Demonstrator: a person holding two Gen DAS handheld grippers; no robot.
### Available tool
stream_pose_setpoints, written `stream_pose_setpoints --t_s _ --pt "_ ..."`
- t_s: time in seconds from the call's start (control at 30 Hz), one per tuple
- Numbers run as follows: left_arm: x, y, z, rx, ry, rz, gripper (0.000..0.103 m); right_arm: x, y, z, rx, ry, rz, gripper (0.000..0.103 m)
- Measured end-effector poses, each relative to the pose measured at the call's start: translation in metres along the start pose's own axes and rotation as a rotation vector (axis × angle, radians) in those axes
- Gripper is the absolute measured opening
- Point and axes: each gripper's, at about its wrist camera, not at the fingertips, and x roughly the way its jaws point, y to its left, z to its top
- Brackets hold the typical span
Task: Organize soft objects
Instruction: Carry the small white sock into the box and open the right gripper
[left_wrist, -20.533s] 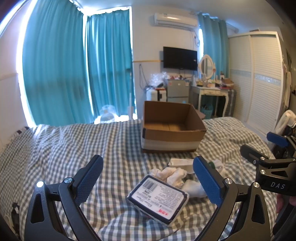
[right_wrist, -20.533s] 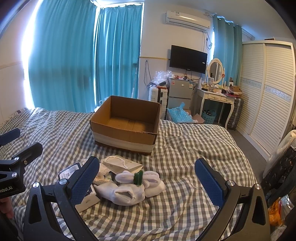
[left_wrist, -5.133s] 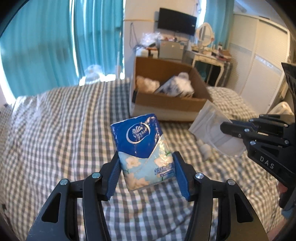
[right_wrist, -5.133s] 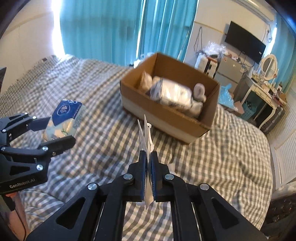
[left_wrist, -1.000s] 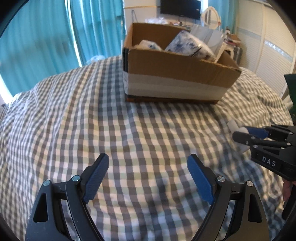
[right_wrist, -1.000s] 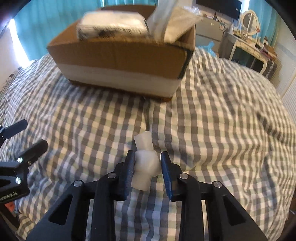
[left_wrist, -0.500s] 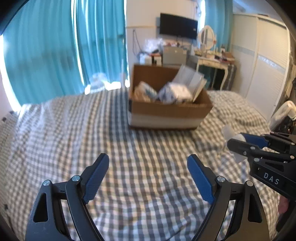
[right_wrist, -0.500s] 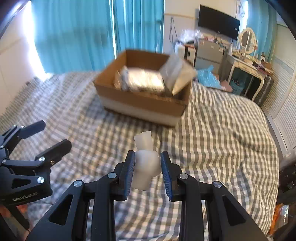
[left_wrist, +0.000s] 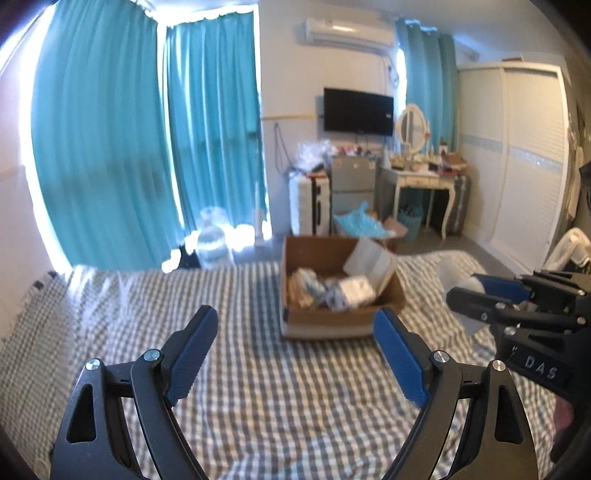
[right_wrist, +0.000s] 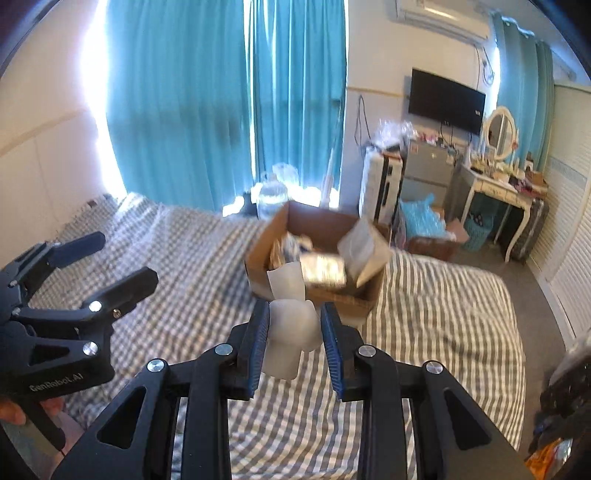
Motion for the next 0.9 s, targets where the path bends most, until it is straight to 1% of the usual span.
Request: stream_pose_setpoints --t_s 0.07,0.17,0.27,0.37,0.47,0.5,0.6,0.67,0.77,0.9 --pt "0.002 0.003 0.011 0.006 -0.014 0.005 0.088 -0.004 -0.001 0.016 -0.004 -0.023 0.001 0.028" --pt "0.018 0.007 0.028 0.001 -0.022 0.011 0.088 0.000 -0.006 0.038 -0.013 -0.054 0.003 0.028" --pt "0.041 0.012 0.041 -0.010 -0.025 0.017 0.088 0.019 -0.013 0.061 -0.016 -0.069 -0.003 0.028" --pt "0.072 0.018 0.053 -0.009 -0.027 0.031 0.088 0.047 -0.022 0.081 -0.022 -0.070 -0.014 0.028" --pt "0.110 0.024 0.061 -0.012 -0.030 0.060 0.088 0.085 -0.034 0.100 -0.010 -0.055 -0.003 0.028" --pt "0.118 0.024 0.061 -0.016 -0.030 0.062 0.088 0.099 -0.037 0.104 -0.011 -0.050 -0.007 0.028" --pt "0.159 0.032 0.058 -0.026 -0.007 0.072 0.088 0.144 -0.048 0.113 -0.001 -0.024 -0.010 0.028" --pt "0.184 0.034 0.053 -0.019 0.015 0.078 0.088 0.173 -0.054 0.114 0.006 -0.003 -0.007 0.028" --pt "0.212 0.040 0.041 -0.018 0.037 0.095 0.088 0.219 -0.060 0.112 0.011 0.039 -0.009 0.028" --pt "0.237 0.040 0.024 -0.002 0.076 0.091 0.088 0.272 -0.070 0.102 0.045 0.106 0.001 0.029"
